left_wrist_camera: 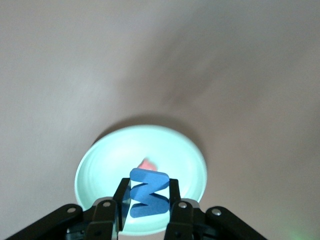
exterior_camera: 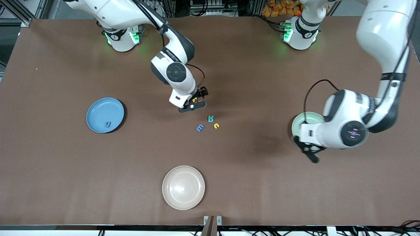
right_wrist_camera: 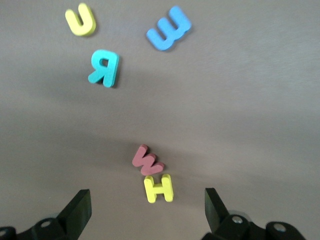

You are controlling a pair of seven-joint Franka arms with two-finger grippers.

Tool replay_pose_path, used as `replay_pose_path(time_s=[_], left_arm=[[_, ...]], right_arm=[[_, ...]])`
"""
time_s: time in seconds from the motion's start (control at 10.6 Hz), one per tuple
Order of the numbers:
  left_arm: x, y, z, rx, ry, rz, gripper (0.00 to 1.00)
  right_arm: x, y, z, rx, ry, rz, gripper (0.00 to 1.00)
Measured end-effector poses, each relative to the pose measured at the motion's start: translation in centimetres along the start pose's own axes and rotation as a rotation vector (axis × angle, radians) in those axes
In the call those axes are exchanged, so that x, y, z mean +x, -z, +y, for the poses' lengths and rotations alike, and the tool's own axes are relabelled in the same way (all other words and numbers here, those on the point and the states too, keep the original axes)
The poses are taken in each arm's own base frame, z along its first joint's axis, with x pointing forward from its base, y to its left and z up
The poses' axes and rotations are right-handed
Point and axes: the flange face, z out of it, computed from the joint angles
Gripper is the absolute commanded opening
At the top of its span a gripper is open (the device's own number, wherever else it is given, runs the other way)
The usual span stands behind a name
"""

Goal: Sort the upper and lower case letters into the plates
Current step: 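Put W on green plate with the left gripper while the right gripper returns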

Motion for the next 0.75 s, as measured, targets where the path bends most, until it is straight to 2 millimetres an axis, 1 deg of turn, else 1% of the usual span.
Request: replay_pose_path(time_s=[0.09, 0.19, 0.28, 0.38, 0.47, 0.56, 0.75], left_arm=[[-1.6, -1.5, -1.7, -0.025, 0.045, -0.015, 0.0], [-2.9, -3.0, -2.8, -0.05, 0.097, -0.031, 0.0], [-3.8, -4.2, -3.4, -0.069, 0.141, -0.046, 0.0], [-4.4, -5.3, -3.8, -0.085, 0.179, -0.061, 0.14], [-5.0, -6.0, -4.0, -0.096, 0.215, -0.072, 0.59], [-5.3, -6.6, -4.0, -0.103, 0.249, -0.082, 1.0], [-5.2, -6.9, -3.6, -0.105, 0.303, -0.091, 1.0]], right_arm=[[0.0, -1.0, -0.2, 0.001, -0.002, 0.004, 1.0], [-0.1, -1.7, -0.4, 0.002, -0.001, 0.006, 1.0], [-0.2, -2.3, -0.7, 0.003, 0.003, 0.004, 1.0], [-0.4, -2.8, -0.9, -0.003, 0.013, 0.001, 1.0], [-0.5, -3.2, -1.0, -0.009, 0.021, 0.003, 1.0], [-0.4, -3.5, -1.0, -0.008, 0.022, 0.007, 1.0], [-0.4, -4.5, -0.9, -0.016, 0.021, 0.014, 1.0]])
